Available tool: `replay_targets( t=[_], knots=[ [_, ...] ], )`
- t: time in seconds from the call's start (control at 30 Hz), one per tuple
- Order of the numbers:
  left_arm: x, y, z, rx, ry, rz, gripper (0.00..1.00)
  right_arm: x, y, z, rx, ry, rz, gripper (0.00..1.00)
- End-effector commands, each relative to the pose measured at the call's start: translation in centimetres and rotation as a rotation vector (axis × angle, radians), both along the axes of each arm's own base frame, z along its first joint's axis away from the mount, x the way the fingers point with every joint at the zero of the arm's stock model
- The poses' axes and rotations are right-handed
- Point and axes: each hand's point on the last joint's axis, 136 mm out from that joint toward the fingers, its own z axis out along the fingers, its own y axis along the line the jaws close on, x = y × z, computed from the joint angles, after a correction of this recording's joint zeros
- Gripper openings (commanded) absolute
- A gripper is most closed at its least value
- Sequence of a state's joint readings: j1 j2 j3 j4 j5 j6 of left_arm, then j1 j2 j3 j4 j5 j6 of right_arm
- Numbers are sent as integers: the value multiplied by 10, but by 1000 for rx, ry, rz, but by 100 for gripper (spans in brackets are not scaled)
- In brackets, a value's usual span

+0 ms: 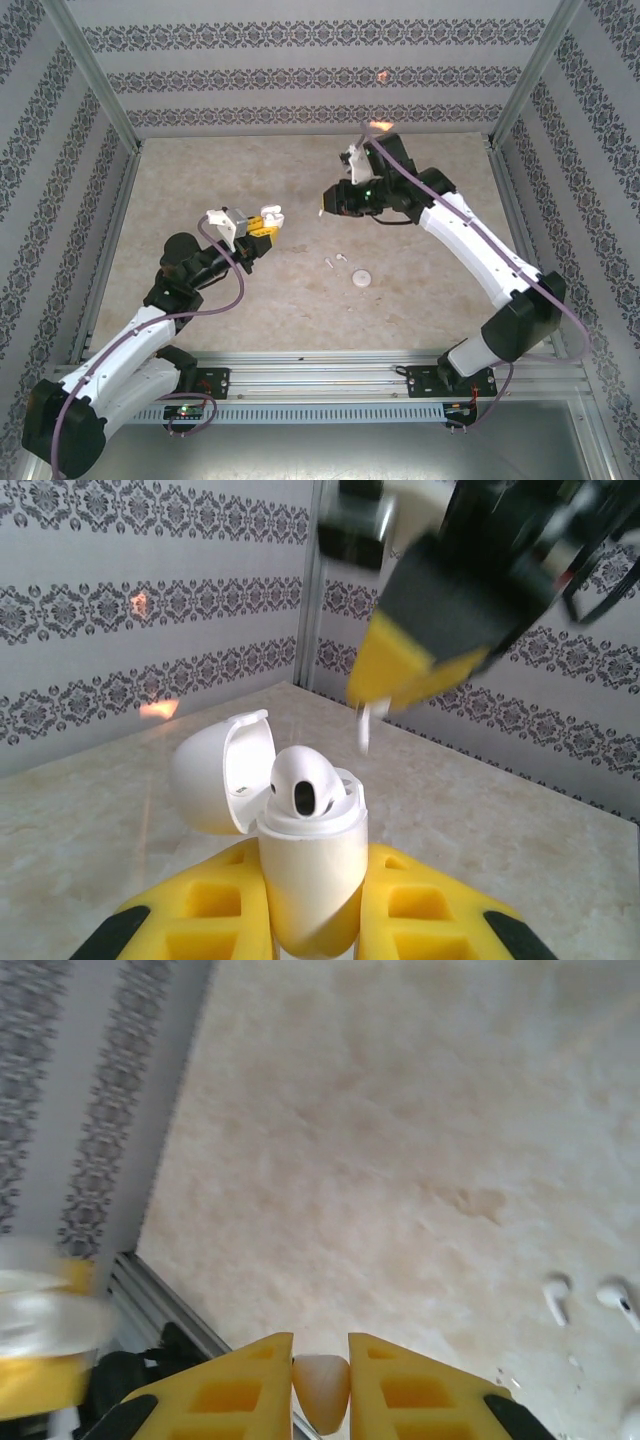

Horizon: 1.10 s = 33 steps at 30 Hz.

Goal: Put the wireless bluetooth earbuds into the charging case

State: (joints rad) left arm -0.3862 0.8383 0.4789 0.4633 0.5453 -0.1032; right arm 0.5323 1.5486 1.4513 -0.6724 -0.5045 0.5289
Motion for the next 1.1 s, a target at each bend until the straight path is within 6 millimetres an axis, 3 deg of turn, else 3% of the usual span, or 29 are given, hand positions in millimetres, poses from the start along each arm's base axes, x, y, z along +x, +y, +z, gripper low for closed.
replay_targets(
  t=[0.0,0.17,0.3,0.47,0.73,1.07],
  knots=[
    [-5,3,-9,24,6,12,0,-9,17,-73,-37,133,33,18],
    [-9,6,-11,21,16,21,0,-24,34,-158,-156,241,115,17],
    [-11,8,-11,22,14,24,0,-26,30,-194,-229,301,108,20],
    [-12,9,-11,25,9,27,0,-26,17,-192,-325,277,105,37],
    [-8,6,-13,20,12,20,0,-16,1,-176,-439,201,111,37],
    [-9,6,-15,33,18,21,0,7,-5,-201,-612,175,149,36]
  ],
)
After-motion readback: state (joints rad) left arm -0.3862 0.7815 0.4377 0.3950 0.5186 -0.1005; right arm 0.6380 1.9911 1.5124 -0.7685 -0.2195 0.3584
